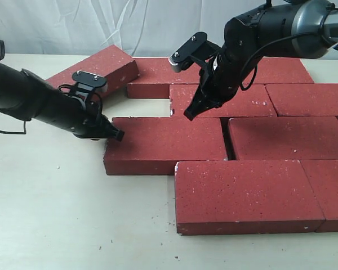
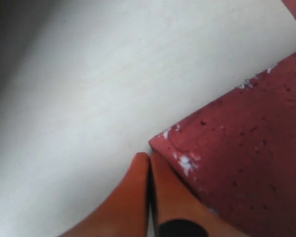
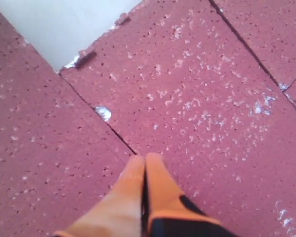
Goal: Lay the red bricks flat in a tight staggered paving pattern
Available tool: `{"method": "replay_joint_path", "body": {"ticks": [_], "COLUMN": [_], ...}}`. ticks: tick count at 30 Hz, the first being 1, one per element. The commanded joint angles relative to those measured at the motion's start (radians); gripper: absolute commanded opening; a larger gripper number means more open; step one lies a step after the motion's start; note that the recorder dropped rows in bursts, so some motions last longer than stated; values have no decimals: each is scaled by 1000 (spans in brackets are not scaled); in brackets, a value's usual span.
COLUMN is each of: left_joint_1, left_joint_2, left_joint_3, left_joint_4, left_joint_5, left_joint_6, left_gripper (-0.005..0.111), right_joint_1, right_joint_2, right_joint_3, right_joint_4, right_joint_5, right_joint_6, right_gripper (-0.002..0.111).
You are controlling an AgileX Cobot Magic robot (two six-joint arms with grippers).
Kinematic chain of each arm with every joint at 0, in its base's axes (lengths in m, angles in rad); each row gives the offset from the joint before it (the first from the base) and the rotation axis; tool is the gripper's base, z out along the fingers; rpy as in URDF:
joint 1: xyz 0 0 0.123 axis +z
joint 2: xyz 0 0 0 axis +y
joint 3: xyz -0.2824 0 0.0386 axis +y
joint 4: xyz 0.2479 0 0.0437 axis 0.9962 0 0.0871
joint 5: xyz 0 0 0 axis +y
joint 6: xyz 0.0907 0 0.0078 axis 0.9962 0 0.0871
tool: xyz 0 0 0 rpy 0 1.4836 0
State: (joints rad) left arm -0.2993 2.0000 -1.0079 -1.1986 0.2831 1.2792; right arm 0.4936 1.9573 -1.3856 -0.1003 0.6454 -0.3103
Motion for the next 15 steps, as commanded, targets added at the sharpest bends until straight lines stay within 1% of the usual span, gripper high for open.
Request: {"method": "replay_joint_path", "body": {"ticks": [1, 10, 13, 15], "left_joint_1": [-42, -99, -101, -93], "left_joint_2": [22, 22, 22, 22], "left_joint_3": [-20, -19, -19, -19], "left_joint_4": [-3, -2, 10, 17], "left_joint_5": [61, 76, 76, 22], "left_joint_6": [3, 3, 3, 3], "left_gripper": [0, 0, 0, 0], "right_joint_1": [-5, -5, -5, -5], "right_joint_2": [-13, -13, -13, -13], "right_joint_3": [6, 6, 6, 6], "right_joint_4": [-2, -2, -2, -2], "right_joint_5": [-8, -8, -8, -5], "right_joint_6": [-2, -2, -2, -2], "right_gripper": [-1, -1, -1, -1]}}
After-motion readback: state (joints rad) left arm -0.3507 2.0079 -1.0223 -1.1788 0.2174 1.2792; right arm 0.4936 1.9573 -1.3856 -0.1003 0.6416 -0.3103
